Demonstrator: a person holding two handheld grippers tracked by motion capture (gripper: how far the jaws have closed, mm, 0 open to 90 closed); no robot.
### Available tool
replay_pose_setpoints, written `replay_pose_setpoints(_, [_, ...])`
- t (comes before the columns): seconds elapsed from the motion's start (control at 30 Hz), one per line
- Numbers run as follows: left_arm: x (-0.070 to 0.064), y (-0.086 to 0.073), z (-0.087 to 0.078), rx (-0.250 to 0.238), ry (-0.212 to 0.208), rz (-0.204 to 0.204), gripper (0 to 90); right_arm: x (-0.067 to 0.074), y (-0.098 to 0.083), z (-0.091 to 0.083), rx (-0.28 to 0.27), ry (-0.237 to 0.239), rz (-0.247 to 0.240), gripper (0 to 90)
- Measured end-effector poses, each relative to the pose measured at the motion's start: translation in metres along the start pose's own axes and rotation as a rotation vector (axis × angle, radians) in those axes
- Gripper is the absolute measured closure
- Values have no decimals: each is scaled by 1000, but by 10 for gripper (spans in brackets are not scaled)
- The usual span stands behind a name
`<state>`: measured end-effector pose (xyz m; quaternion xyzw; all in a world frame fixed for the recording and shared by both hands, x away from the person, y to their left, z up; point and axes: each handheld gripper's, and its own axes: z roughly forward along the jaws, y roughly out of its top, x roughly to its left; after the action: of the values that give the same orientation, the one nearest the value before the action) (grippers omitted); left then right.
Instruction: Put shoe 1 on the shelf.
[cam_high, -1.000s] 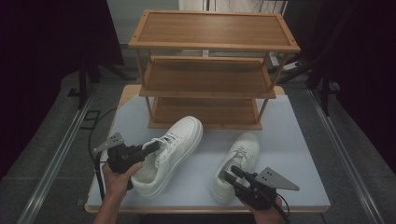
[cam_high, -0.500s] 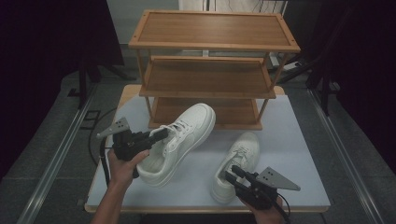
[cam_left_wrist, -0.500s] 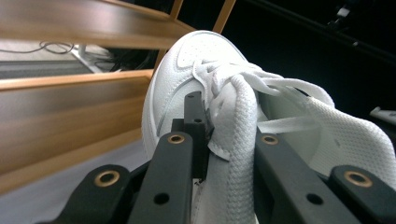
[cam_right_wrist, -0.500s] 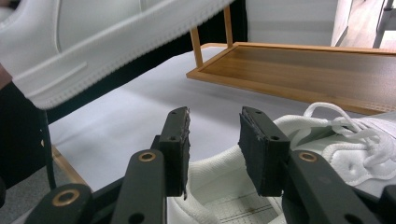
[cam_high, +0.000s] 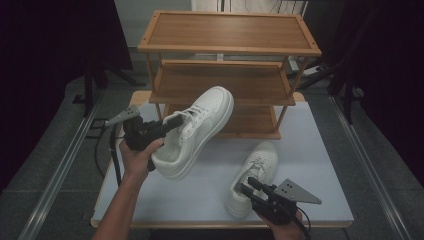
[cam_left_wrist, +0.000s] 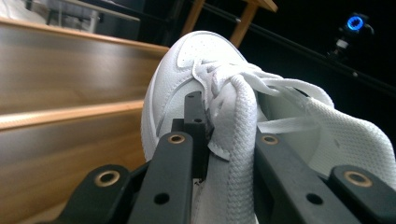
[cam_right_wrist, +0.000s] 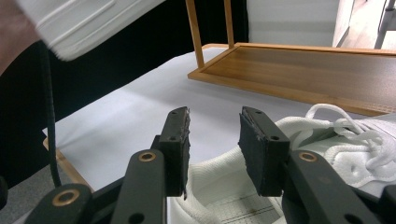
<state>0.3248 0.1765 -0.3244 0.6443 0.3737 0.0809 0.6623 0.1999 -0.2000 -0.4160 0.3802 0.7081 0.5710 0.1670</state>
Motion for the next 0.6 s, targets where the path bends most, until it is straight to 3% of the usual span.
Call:
replay_pose_setpoints(0.2, [8, 17, 11, -12, 42, -3, 827, -1, -1, 0, 3, -3, 4, 621])
replay_pose_setpoints(0.43, [17, 33, 19, -46, 78, -43, 827, -1, -1, 0, 1, -1, 4, 621])
replay_pose_setpoints(0.6, [22, 42, 35, -51, 135, -57, 826, -3, -2, 2, 8, 5, 13, 621])
